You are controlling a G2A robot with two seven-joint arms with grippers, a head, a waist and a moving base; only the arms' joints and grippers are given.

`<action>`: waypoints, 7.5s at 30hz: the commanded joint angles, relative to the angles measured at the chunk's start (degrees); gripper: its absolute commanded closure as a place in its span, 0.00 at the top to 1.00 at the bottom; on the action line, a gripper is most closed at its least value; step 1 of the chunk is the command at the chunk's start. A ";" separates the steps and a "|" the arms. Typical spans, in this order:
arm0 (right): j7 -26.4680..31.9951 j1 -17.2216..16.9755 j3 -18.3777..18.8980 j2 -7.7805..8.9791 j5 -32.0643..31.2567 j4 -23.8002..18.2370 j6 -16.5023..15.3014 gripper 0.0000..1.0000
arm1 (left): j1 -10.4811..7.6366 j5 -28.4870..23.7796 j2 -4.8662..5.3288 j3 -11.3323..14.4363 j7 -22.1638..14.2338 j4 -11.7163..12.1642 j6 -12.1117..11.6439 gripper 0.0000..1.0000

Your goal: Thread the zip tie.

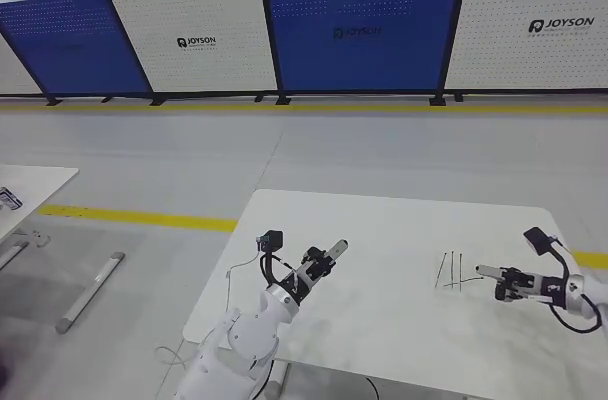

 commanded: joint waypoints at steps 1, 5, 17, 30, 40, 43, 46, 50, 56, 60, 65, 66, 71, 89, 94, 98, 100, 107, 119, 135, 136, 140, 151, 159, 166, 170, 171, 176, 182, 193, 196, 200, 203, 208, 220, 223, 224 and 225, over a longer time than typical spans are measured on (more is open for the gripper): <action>-0.10 0.09 -0.08 -0.01 -0.13 0.13 0.06 1.00 | 0.00 0.00 0.00 0.00 0.00 0.00 0.00 1.00; -0.10 0.09 -0.08 -0.01 -0.13 0.13 0.06 1.00 | 0.00 0.00 0.00 0.00 0.00 0.00 0.00 1.00; -2.58 3.11 -4.45 -0.96 -0.53 4.31 0.70 1.00 | 0.00 0.00 0.00 0.00 0.00 0.00 0.00 1.00; -2.61 8.16 -8.56 -1.84 0.09 11.80 0.25 0.48 | 0.00 0.00 0.00 0.00 0.00 0.00 0.00 1.00; -2.46 11.06 -10.74 -2.36 0.47 17.24 -0.13 0.45 | 0.00 0.00 0.00 0.00 0.00 0.00 0.00 1.00; -2.53 11.61 -11.32 -2.52 0.53 18.49 -0.16 0.47 | 0.00 0.00 0.00 0.00 0.00 0.00 0.00 1.00; -2.63 12.27 -11.92 -2.72 0.66 19.81 -0.35 0.44 | 0.00 0.00 0.00 0.00 0.00 0.00 0.00 1.00; -2.85 13.15 -12.81 -3.05 0.83 21.43 -0.47 0.36 | 0.00 0.00 0.00 0.00 0.00 0.00 0.00 1.00; -2.91 14.28 -13.65 -3.36 1.09 23.59 -0.63 0.00 | 0.00 0.00 0.00 0.00 0.00 0.00 0.00 1.00; -2.56 14.69 -13.45 -3.20 1.69 24.87 -1.76 0.00 | 0.00 0.00 0.00 0.00 0.00 0.00 0.00 1.00; -1.13 14.44 -12.32 -2.65 3.61 25.48 -4.02 0.00 | 0.00 0.00 0.00 0.00 0.00 0.00 0.00 1.00; -0.54 14.22 -11.97 -2.49 4.20 25.37 -4.82 0.00 | 0.00 0.00 0.00 0.00 0.00 0.00 0.00 1.00; 1.87 9.88 -7.08 -0.45 9.36 16.96 -5.12 0.00 | 0.00 0.00 0.00 0.00 0.00 0.00 0.00 1.00; 4.25 -10.08 9.98 3.57 21.03 -15.56 -5.12 0.00 | 0.00 0.00 0.00 0.00 0.00 0.00 0.00 1.00; 1.36 -9.76 7.40 3.06 23.04 -17.59 -2.73 0.00 | 0.00 0.00 0.00 0.00 0.00 0.00 0.00 1.00; -1.08 -5.48 2.98 2.07 26.50 -17.68 -0.24 0.00 | 0.00 0.00 0.00 0.00 0.00 0.00 0.00 1.00; -3.81 -3.39 0.50 1.45 26.84 -17.21 0.46 0.00 | 0.00 0.00 0.00 0.00 0.00 0.00 0.00 1.00; -9.11 -0.70 -4.09 0.32 25.84 -15.95 2.03 0.00 | 0.00 0.00 0.00 0.00 0.00 0.00 0.00 1.00; -11.76 -1.85 -4.78 0.10 26.38 -15.92 3.24 0.00 | -1.05 -1.98 -0.06 1.27 -2.07 1.02 -0.34 1.00; -15.34 0.72 -10.77 -1.93 30.50 -11.51 3.91 0.00 | -7.90 -8.62 -0.58 7.37 -11.97 7.12 1.64 1.00; -15.34 0.72 -10.77 -1.93 30.50 -11.51 3.91 0.00 | -7.90 -8.62 -0.58 7.37 -11.97 7.12 1.64 1.00; -19.73 0.08 -11.88 -2.48 30.80 -13.02 3.99 0.00 | -8.20 -14.39 -1.00 8.10 -10.50 7.46 0.66 1.00; -31.69 1.60 -19.35 -5.14 27.34 -13.02 3.29 0.00 | -12.39 -29.92 -2.30 10.33 -9.60 12.13 -3.47 1.00; -33.68 -0.06 -19.16 -5.43 29.06 -14.15 2.05 0.00 | -12.87 -34.87 -2.75 10.57 -6.99 12.53 -5.24 1.00; -35.20 -0.86 -21.48 -6.75 30.83 -13.16 -1.41 0.00 | -16.73 -39.65 -3.84 13.19 -4.76 17.77 -9.87 1.00; -35.20 -0.86 -21.48 -6.75 30.83 -13.16 -1.41 0.00 | -16.73 -39.65 -3.84 13.19 -4.76 17.77 -9.87 1.00; -35.20 -0.86 -21.48 -6.75 30.83 -13.16 -1.41 0.00 | -16.73 -39.65 -3.84 13.19 -4.76 17.77 -9.87 1.00; -36.19 -1.66 -21.51 -6.78 30.14 -13.94 -0.88 0.00 | -16.72 -40.45 -3.91 13.11 -3.92 17.73 -9.75 1.00; -35.90 -3.70 -20.18 -6.60 29.61 -16.00 -0.94 0.00 | -20.14 -38.63 -4.83 13.83 4.53 20.86 -14.95 1.00; -36.01 -4.30 -19.63 -6.52 29.25 -16.54 -0.70 0.00 | -20.74 -38.20 -5.05 14.50 5.30 21.97 -15.61 1.00; -36.01 -4.30 -19.63 -6.52 29.25 -16.54 -0.70 0.00 | -20.66 -38.32 -5.06 14.51 5.35 21.95 -15.53 1.00; -38.25 -5.21 -19.26 -6.68 28.85 -18.28 -0.60 0.00 | -19.80 -41.06 -5.12 14.82 3.68 21.34 -14.27 1.00; -38.47 -5.31 -19.36 -6.90 28.85 -18.46 -0.32 0.00 | -19.60 -40.89 -5.07 14.40 3.91 21.45 -14.56 1.00; -37.88 -4.68 -20.42 -7.27 26.66 -18.31 1.06 0.00 | -20.93 -42.12 -5.60 14.35 7.64 22.86 -16.95 1.00; -38.40 -4.87 -20.40 -7.33 26.44 -18.59 1.17 0.00 | -21.03 -41.60 -5.68 14.56 8.21 23.23 -16.11 1.00; -39.34 -5.70 -19.99 -7.34 25.95 -19.88 1.17 0.00 | -21.53 -41.22 -5.90 15.02 8.69 24.30 -16.73 1.00; -39.48 -5.99 -19.69 -7.33 25.92 -20.21 1.11 0.00 | -21.76 -40.96 -6.00 15.28 8.80 24.82 -17.10 1.00; -39.55 -6.19 -19.49 -7.32 25.86 -20.38 1.11 0.00 | -21.90 -40.79 -6.06 15.45 8.85 25.17 -17.38 1.00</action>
